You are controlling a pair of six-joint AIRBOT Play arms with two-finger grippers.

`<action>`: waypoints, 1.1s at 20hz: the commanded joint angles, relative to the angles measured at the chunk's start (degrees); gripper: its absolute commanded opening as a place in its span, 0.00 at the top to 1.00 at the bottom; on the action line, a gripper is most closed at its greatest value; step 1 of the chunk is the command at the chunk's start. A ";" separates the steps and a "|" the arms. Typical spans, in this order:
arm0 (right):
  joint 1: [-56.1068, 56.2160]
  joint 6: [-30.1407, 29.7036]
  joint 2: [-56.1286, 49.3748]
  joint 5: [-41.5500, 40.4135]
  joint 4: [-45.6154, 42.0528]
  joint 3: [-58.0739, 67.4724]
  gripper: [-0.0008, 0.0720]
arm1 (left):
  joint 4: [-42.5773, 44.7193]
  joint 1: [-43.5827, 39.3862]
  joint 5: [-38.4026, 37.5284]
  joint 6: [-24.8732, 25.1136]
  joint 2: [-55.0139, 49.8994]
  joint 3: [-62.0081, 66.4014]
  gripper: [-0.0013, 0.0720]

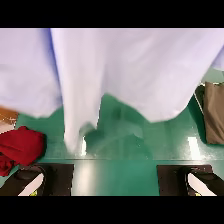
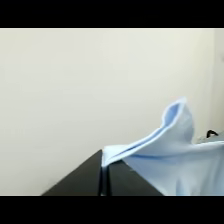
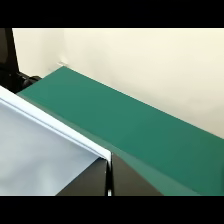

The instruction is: Fold the shirts.

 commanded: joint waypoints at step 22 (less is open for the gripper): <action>3.50 6.27 -53.57 1.55 -1.53 -2.05 0.96 | 18.38 0.04 -3.06 -8.41 -48.74 -21.88 0.75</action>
